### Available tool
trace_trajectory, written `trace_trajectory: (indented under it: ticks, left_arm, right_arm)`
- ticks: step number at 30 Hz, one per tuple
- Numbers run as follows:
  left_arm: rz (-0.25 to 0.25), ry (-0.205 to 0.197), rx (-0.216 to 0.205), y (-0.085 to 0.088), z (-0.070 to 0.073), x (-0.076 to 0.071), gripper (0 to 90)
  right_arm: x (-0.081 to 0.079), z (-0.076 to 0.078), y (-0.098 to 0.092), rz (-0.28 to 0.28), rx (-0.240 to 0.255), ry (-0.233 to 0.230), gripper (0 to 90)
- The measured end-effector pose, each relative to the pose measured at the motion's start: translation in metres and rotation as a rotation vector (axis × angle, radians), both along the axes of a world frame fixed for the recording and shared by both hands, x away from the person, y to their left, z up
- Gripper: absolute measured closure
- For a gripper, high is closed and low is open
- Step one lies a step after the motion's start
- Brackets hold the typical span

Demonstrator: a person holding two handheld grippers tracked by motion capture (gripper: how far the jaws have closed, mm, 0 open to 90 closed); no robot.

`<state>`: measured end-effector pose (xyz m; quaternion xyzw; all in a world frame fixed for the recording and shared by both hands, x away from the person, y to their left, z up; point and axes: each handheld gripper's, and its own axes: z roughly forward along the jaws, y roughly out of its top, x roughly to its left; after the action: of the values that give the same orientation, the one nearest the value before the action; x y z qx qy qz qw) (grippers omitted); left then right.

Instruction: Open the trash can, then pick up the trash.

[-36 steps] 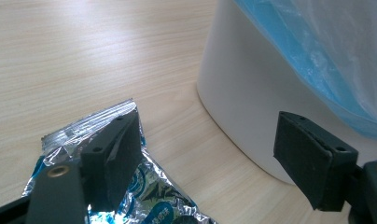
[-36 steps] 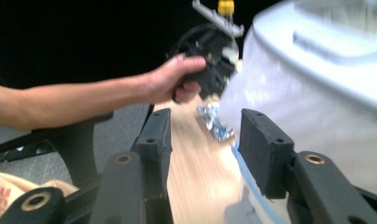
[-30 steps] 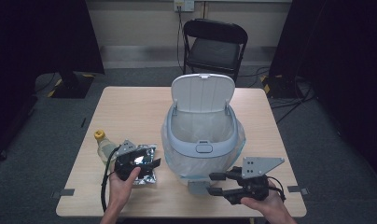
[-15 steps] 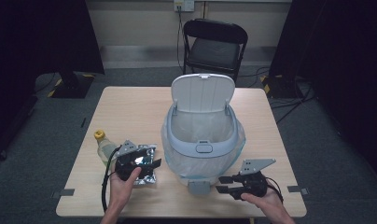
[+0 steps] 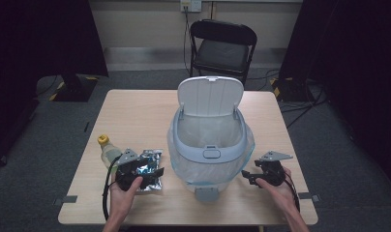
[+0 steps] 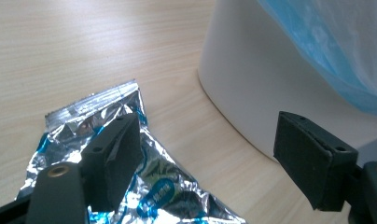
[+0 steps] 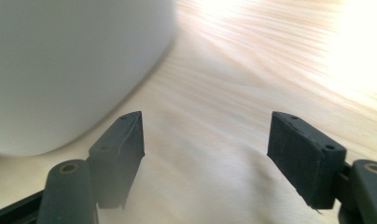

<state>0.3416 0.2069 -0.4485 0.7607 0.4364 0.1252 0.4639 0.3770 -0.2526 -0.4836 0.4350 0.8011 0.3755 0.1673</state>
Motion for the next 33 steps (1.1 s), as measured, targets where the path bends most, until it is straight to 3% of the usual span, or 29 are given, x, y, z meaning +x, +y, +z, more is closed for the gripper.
trace_trajectory:
  ticks: [1, 2, 3, 6, 8, 11, 16, 23, 27, 30, 33]
  left_arm:
    - [0.000, 0.000, 0.000, 0.000, 0.000, 0.000, 23.0]
    - [-0.002, -0.003, 0.002, 0.000, 0.000, -0.001, 23.0]
    - [-0.005, 0.001, 0.002, 0.001, 0.000, -0.001, 23.0]
    - [0.001, 0.003, 0.013, 0.002, 0.000, -0.004, 23.0]
    - [0.009, 0.002, 0.011, 0.005, -0.001, -0.010, 23.0]
    - [-0.007, 0.006, 0.044, 0.005, -0.004, -0.017, 23.0]
    - [-0.016, 0.025, 0.062, 0.006, -0.010, -0.023, 23.1]
    - [-0.019, 0.071, 0.068, 0.007, -0.024, -0.022, 24.0]
    - [-0.046, 0.086, 0.115, 0.000, -0.032, -0.021, 24.4]
    - [-0.056, 0.108, 0.116, -0.004, -0.039, -0.018, 24.4]
    - [-0.062, 0.106, 0.146, -0.010, -0.044, -0.018, 24.9]
  right_arm:
    - [0.000, 0.000, 0.000, 0.000, 0.000, 0.000, 22.4]
    - [0.002, -0.004, 0.000, -0.038, -0.042, -0.003, 17.7]
    - [0.002, -0.004, 0.000, -0.038, -0.042, -0.003, 17.7]
    - [0.004, -0.012, 0.000, -0.084, -0.116, -0.021, 17.1]
    - [0.005, -0.014, -0.004, -0.098, -0.079, -0.009, 15.4]
    - [0.004, -0.016, -0.003, -0.106, -0.070, -0.022, 14.8]
    - [0.004, -0.016, -0.003, -0.106, -0.070, -0.022, 14.8]
    - [0.004, -0.016, -0.003, -0.106, -0.070, -0.022, 14.8]
    - [0.004, -0.016, -0.003, -0.106, -0.070, -0.022, 14.8]
    - [0.004, -0.016, -0.003, -0.105, -0.070, -0.022, 14.8]
    - [0.004, -0.016, -0.003, -0.105, -0.070, -0.022, 14.8]
